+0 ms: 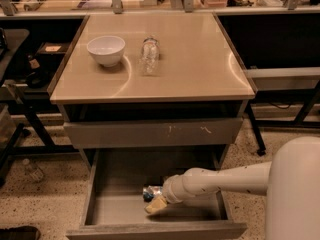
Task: Pick redbull can from middle drawer and place on counter
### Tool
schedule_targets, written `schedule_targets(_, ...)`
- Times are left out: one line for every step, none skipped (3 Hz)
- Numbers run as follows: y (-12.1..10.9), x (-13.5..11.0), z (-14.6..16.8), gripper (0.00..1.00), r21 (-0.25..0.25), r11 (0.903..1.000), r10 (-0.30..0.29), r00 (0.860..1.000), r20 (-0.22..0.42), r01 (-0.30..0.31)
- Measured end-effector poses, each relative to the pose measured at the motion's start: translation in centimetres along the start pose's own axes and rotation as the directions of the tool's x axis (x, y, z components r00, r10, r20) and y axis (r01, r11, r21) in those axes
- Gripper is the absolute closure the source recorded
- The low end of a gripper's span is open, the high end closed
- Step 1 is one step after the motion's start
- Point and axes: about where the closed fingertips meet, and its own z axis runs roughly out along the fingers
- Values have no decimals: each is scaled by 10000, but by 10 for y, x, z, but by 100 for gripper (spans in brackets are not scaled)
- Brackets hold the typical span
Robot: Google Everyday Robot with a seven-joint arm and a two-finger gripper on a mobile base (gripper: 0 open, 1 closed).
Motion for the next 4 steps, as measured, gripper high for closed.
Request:
schedule_targets(0,0,0,41,0,10000,0,10000,0,0)
schedule_targets(0,0,0,65,-1,10000,0,10000,0,0)
schedule_targets(0,0,0,88,-1,10000,0,10000,0,0)
schedule_targets(1,-1,-1,100,1,10000,15,10000,-10,-15)
